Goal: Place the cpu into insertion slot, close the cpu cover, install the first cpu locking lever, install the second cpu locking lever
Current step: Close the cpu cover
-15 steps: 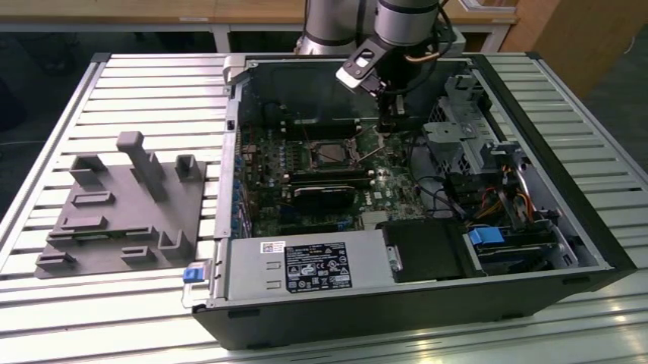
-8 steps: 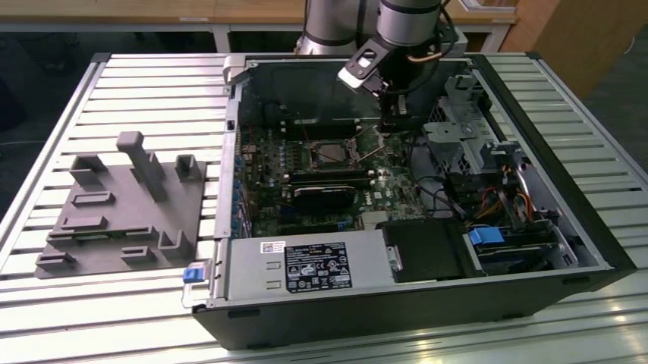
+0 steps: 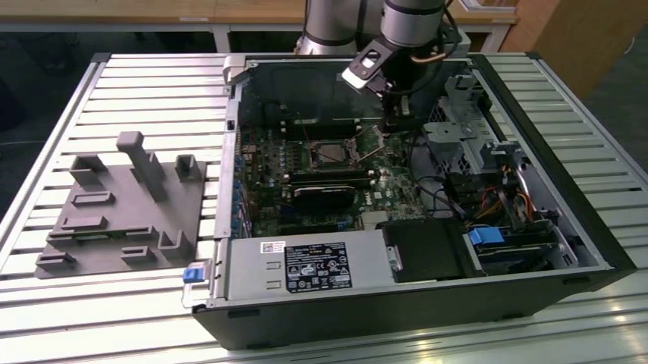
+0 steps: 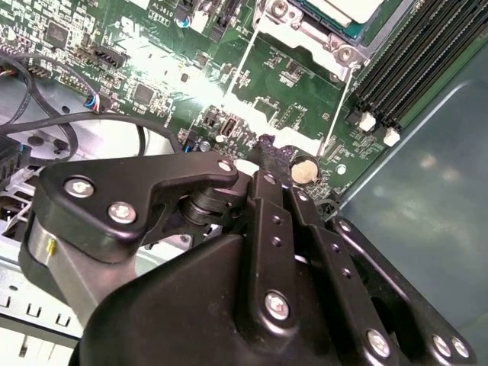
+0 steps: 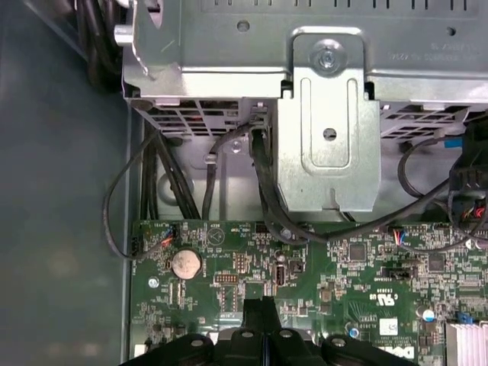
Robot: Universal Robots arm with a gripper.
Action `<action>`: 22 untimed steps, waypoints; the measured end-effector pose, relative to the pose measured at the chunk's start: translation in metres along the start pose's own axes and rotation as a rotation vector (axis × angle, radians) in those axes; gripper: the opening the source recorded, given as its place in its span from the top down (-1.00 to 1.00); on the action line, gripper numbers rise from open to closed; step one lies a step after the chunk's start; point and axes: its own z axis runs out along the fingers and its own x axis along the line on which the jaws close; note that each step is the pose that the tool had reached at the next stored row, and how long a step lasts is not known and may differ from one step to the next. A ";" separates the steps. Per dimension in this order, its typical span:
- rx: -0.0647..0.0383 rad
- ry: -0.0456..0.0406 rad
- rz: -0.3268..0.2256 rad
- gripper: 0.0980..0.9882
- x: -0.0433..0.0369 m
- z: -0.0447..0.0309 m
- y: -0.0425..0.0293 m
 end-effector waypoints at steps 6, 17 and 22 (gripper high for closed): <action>0.006 -0.0001 -0.001 0.98 0.0002 0.0016 0.0068; 0.007 0.0009 -0.012 0.98 0.0004 0.0071 0.0092; 0.007 0.0009 -0.014 0.98 0.0007 0.0108 0.0095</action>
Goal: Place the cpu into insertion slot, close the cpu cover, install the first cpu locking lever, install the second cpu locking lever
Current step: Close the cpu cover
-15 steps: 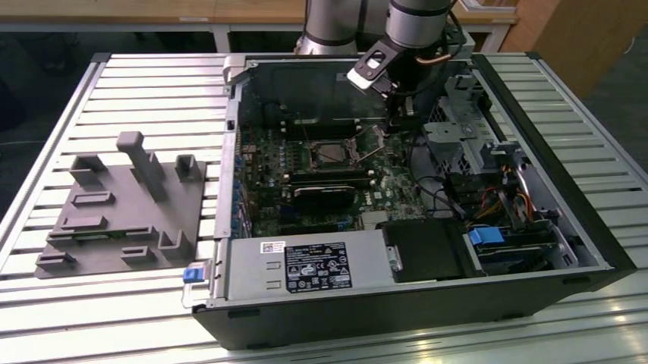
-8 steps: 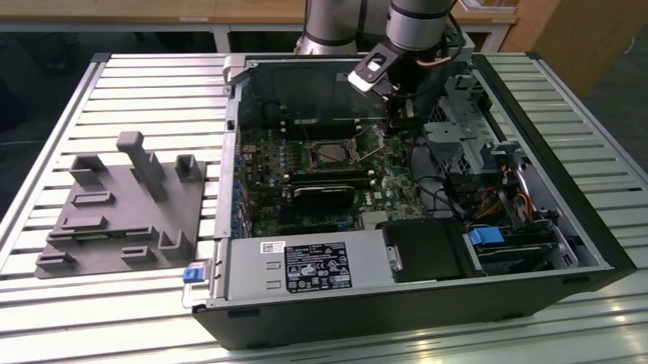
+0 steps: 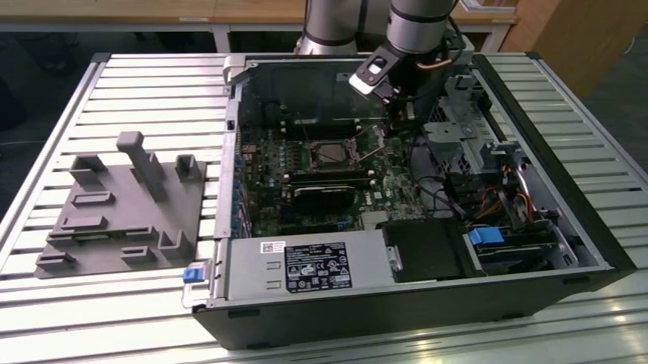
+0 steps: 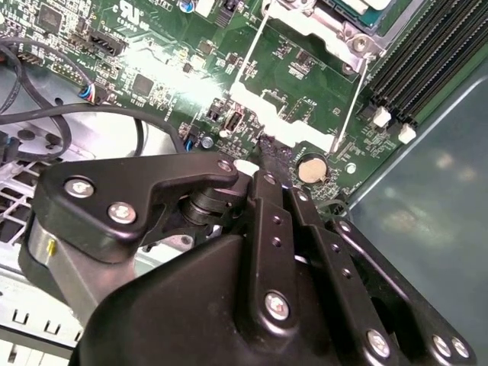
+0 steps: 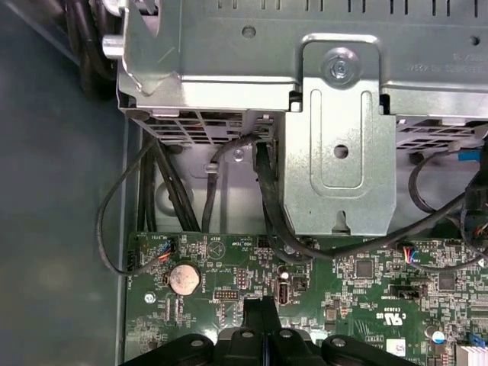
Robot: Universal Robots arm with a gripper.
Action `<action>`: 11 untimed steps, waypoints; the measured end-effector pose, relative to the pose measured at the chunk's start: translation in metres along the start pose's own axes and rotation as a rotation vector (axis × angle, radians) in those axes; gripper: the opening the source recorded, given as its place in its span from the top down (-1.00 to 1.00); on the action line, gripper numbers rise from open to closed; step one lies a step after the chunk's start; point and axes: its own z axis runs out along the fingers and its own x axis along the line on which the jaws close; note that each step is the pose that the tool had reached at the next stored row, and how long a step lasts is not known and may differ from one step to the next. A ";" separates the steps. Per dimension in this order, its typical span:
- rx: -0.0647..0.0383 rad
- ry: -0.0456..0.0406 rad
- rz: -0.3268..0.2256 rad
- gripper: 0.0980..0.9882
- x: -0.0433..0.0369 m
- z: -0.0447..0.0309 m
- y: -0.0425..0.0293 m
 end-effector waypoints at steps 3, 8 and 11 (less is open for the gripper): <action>0.000 -0.0001 0.000 0.98 0.0000 0.0012 -0.0007; 0.000 0.0002 -0.001 0.98 0.0000 0.0009 -0.0075; 0.000 0.0001 -0.001 0.98 0.0000 -0.0005 -0.0110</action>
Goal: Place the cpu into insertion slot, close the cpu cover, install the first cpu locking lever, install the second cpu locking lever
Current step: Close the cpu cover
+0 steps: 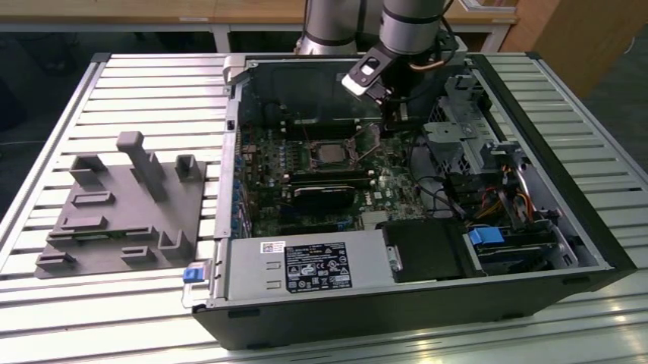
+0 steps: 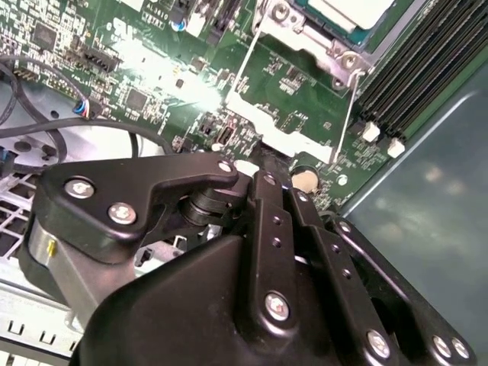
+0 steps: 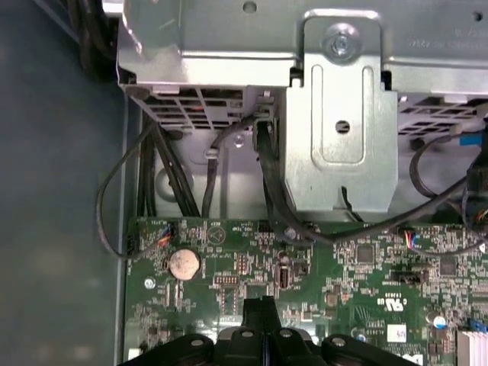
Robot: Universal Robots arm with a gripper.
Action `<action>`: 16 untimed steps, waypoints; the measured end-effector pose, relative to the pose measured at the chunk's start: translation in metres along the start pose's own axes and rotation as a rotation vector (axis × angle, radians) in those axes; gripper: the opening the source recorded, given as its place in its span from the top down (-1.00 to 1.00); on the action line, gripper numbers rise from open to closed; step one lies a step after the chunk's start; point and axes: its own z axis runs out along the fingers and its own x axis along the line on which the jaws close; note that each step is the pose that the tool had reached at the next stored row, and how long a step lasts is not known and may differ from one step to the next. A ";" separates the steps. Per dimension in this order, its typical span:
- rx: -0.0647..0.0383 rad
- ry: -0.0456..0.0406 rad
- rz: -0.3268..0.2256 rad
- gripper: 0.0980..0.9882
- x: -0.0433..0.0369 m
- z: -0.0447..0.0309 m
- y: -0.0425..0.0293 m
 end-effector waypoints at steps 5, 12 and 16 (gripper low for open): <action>0.000 0.0011 0.000 0.98 0.0000 -0.0012 -0.0036; 0.000 0.0012 0.000 0.98 0.0000 -0.0015 -0.0048; 0.000 0.0012 0.000 0.98 0.0000 -0.0015 -0.0057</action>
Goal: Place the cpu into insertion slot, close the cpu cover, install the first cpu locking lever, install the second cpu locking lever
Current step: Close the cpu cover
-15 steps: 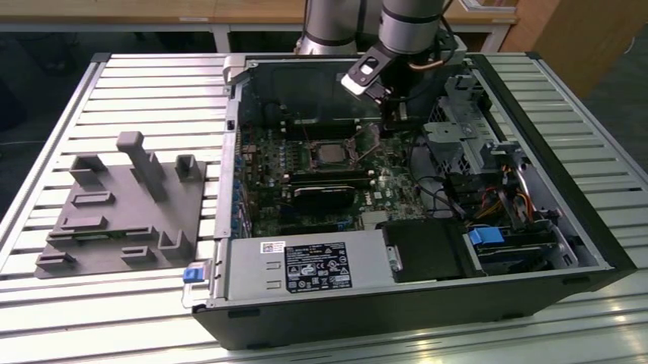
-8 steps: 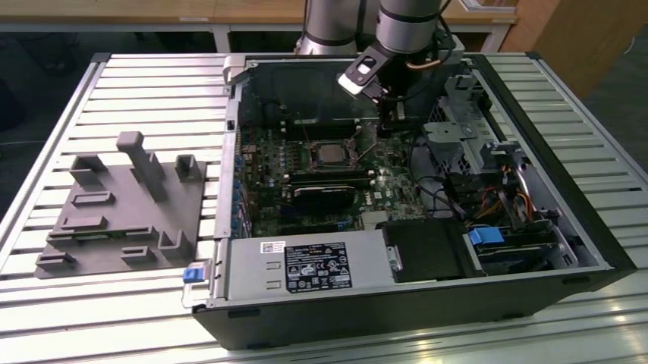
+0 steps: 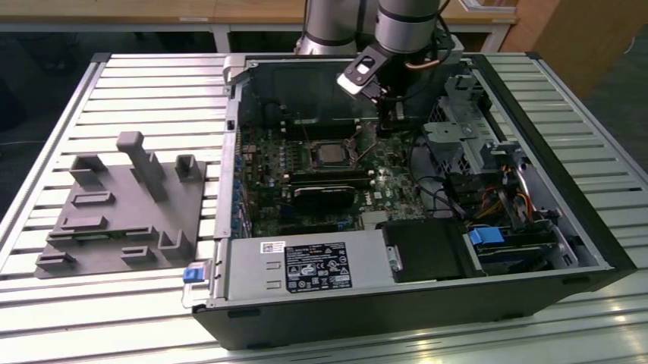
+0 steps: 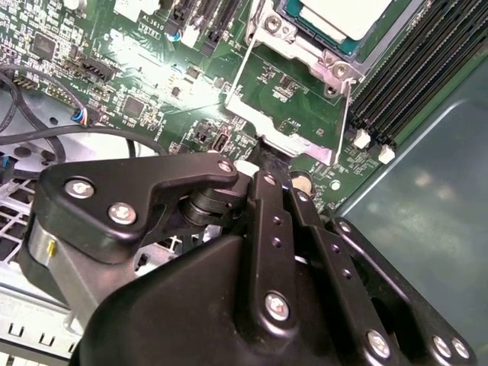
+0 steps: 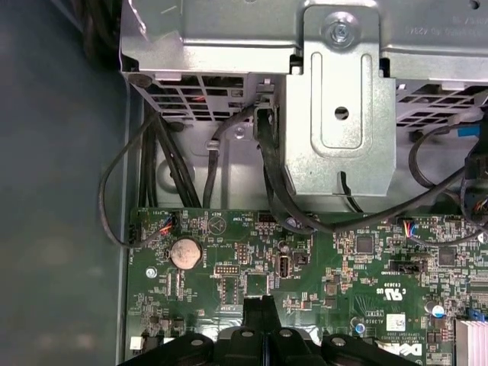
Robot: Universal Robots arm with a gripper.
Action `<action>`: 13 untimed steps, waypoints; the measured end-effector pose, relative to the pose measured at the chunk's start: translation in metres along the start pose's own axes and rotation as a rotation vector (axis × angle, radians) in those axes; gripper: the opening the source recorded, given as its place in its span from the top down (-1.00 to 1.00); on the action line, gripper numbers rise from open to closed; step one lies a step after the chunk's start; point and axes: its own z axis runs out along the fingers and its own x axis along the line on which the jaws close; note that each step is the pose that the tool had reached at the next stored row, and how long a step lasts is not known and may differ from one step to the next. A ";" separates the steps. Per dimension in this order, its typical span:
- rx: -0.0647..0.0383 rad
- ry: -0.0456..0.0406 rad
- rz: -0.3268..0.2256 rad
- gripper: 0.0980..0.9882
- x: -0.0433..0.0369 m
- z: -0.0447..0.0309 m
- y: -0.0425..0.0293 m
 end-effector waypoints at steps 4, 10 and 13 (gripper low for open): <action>0.000 0.0000 0.000 0.98 0.0000 -0.0001 -0.0024; 0.000 0.0001 0.000 0.98 0.0000 -0.0004 -0.0090; 0.000 0.0000 0.000 0.98 0.0000 -0.0006 -0.0126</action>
